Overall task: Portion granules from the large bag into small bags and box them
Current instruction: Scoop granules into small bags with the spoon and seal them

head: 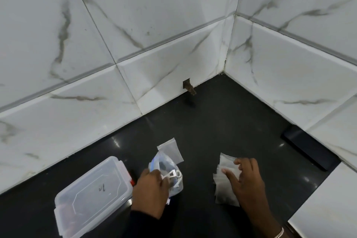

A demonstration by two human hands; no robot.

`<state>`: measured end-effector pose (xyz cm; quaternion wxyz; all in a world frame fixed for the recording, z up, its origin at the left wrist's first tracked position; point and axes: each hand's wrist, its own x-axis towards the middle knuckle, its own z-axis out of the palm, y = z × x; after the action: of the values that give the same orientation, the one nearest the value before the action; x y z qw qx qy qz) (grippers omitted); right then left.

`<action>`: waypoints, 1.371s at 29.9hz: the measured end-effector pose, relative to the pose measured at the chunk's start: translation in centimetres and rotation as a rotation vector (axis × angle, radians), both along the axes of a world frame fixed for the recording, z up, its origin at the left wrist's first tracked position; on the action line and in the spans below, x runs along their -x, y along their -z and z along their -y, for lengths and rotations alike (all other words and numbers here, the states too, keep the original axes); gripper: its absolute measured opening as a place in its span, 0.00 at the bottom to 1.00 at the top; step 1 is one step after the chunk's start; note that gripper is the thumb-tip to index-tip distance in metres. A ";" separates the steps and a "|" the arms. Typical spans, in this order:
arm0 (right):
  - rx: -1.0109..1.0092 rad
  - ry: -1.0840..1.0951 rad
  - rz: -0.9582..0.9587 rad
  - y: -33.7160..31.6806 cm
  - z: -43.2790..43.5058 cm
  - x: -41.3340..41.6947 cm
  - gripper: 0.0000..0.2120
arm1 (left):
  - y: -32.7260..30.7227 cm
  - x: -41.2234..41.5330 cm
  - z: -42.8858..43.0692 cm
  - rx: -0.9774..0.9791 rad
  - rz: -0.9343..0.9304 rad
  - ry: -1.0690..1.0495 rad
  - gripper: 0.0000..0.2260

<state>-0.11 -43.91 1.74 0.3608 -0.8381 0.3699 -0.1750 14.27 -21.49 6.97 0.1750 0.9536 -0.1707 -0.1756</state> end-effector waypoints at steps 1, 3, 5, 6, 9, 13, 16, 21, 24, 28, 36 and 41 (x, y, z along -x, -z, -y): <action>0.042 -0.033 0.061 -1.1 -0.5 -0.9 0.13 | 0.2 0.1 -0.9 0.014 -0.006 -0.045 0.13; 0.066 -0.148 0.132 -2.1 -2.0 -3.8 0.09 | 0.0 0.6 -2.8 0.011 -0.039 -0.112 0.13; 0.018 -0.272 0.038 -1.7 -3.3 -7.8 0.08 | -0.4 1.0 -4.2 0.031 -0.074 -0.173 0.15; -0.027 -0.313 -0.055 -1.0 -3.9 -10.0 0.08 | -0.6 1.2 -4.8 0.035 -0.098 -0.188 0.16; -0.163 -0.336 -0.233 1.7 -5.4 -15.6 0.16 | -1.3 1.8 -5.9 0.025 -0.096 -0.175 0.17; -0.108 -0.425 -0.373 3.7 -5.7 -20.2 0.40 | -1.7 2.8 -7.3 0.030 -0.025 -0.050 0.19; -0.059 -0.533 -0.468 3.7 -5.7 -22.1 0.31 | -1.3 3.3 -8.3 0.027 -0.014 0.042 0.22; -0.092 -0.594 -0.375 2.5 -5.8 -20.9 0.09 | -0.2 3.3 -8.6 0.128 -0.104 0.007 0.20; -0.231 -0.562 -0.229 -0.3 -5.6 -18.2 0.07 | 0.1 3.4 -8.8 0.240 -0.038 -0.090 0.08; -0.364 -0.528 0.017 -5.9 -7.3 -11.8 0.08 | 0.1 4.2 -8.9 0.154 0.020 -0.125 0.09; -0.129 -0.653 0.062 -5.9 -12.6 -3.1 0.16 | -1.4 6.3 -6.8 0.456 -0.163 -0.419 0.28; -0.118 -0.650 0.143 -4.3 -14.7 -1.8 0.10 | 0.3 6.6 -6.3 0.552 -0.200 -0.468 0.12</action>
<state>1.69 -29.22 6.09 0.4705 -0.8755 0.0667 -0.0876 7.71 -15.16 6.70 0.4765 0.8620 0.0289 -0.1704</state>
